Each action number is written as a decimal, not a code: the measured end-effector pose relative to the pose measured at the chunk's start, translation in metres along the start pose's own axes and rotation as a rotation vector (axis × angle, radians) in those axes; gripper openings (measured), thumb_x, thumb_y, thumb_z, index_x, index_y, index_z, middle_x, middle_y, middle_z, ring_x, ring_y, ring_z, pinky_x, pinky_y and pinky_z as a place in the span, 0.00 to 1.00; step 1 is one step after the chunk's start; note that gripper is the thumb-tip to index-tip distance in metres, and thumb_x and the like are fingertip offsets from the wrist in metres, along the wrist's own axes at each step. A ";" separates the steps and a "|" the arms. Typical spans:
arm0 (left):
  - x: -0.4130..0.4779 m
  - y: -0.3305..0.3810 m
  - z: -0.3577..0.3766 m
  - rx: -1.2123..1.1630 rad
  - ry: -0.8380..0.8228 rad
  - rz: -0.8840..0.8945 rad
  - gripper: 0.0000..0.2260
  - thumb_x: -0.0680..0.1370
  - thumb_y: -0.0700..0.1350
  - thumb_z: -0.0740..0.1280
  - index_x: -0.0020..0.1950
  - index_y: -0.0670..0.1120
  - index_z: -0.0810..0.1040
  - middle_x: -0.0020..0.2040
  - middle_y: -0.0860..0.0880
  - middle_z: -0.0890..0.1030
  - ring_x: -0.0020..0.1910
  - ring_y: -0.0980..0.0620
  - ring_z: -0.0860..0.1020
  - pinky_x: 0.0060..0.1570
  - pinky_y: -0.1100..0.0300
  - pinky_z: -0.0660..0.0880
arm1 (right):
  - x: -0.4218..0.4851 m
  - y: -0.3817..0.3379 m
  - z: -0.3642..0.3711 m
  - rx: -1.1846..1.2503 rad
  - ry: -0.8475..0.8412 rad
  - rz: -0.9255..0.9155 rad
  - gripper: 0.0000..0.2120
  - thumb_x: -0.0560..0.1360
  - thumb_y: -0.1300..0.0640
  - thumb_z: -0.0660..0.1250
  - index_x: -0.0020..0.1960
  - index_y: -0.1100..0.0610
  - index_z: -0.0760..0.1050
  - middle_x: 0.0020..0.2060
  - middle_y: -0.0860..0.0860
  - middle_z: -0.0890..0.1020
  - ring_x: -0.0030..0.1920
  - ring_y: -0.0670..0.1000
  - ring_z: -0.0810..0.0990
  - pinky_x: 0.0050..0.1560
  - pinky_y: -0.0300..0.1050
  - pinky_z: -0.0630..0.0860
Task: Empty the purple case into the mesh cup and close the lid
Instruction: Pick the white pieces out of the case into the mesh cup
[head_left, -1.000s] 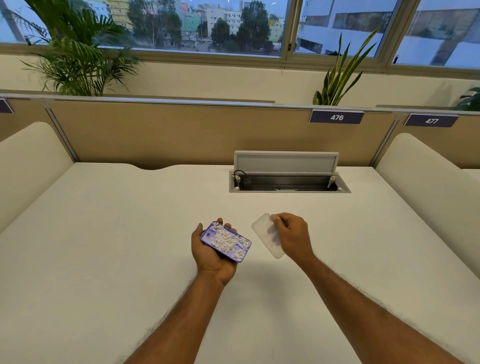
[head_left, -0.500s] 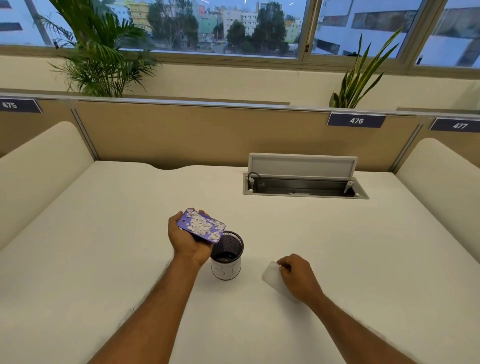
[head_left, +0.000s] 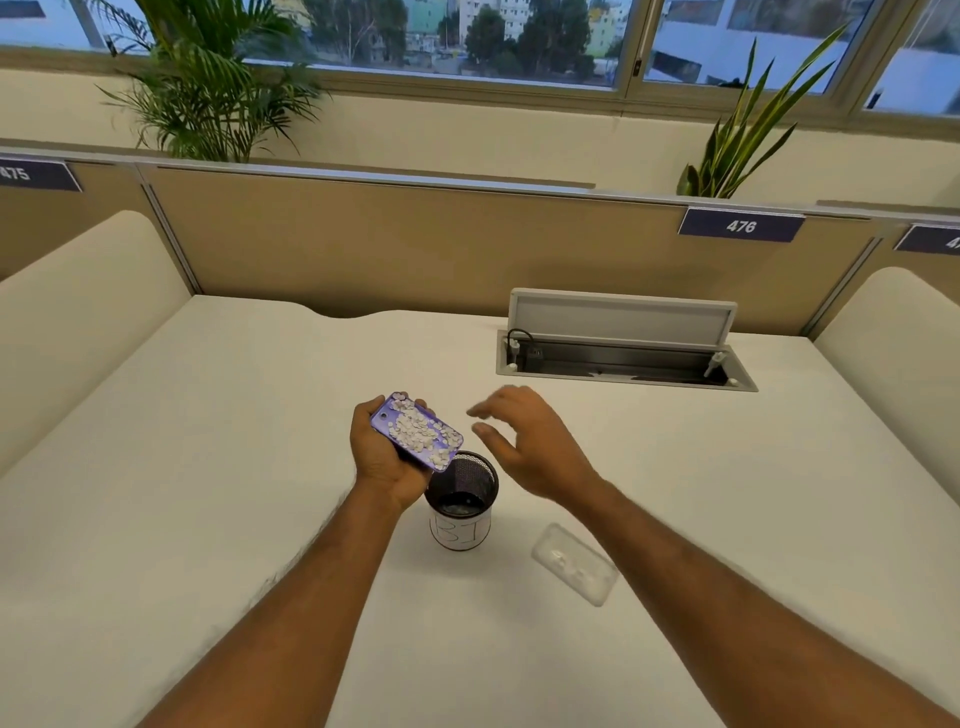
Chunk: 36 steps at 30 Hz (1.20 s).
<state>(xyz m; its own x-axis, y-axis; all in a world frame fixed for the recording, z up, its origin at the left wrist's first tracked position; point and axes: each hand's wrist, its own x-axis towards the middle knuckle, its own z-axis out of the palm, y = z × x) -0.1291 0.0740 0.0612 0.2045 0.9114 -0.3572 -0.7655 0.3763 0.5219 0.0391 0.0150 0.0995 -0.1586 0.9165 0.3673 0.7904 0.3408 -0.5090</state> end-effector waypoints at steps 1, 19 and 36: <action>0.000 0.001 0.000 0.014 -0.012 -0.006 0.12 0.71 0.54 0.61 0.38 0.48 0.77 0.39 0.47 0.77 0.37 0.49 0.75 0.47 0.54 0.71 | 0.011 -0.006 -0.001 -0.022 -0.026 -0.043 0.10 0.78 0.53 0.64 0.57 0.53 0.78 0.52 0.50 0.80 0.54 0.50 0.74 0.54 0.44 0.70; -0.001 -0.001 0.000 0.149 -0.061 -0.028 0.16 0.75 0.57 0.57 0.42 0.48 0.79 0.38 0.47 0.81 0.39 0.48 0.79 0.39 0.55 0.79 | 0.057 -0.018 0.019 -0.286 -0.208 -0.243 0.15 0.79 0.50 0.61 0.64 0.50 0.76 0.51 0.53 0.79 0.50 0.53 0.73 0.48 0.48 0.64; 0.006 0.002 0.002 0.199 0.010 0.016 0.15 0.75 0.57 0.58 0.42 0.47 0.78 0.35 0.48 0.80 0.34 0.51 0.77 0.39 0.57 0.76 | 0.028 -0.005 0.021 -0.071 -0.214 -0.046 0.13 0.75 0.52 0.69 0.57 0.56 0.80 0.50 0.55 0.82 0.49 0.52 0.78 0.44 0.47 0.76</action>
<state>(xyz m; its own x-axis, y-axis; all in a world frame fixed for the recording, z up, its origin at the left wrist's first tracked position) -0.1283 0.0806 0.0611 0.1869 0.9160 -0.3549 -0.6324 0.3886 0.6701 0.0188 0.0438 0.0962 -0.3112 0.9266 0.2109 0.8182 0.3742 -0.4366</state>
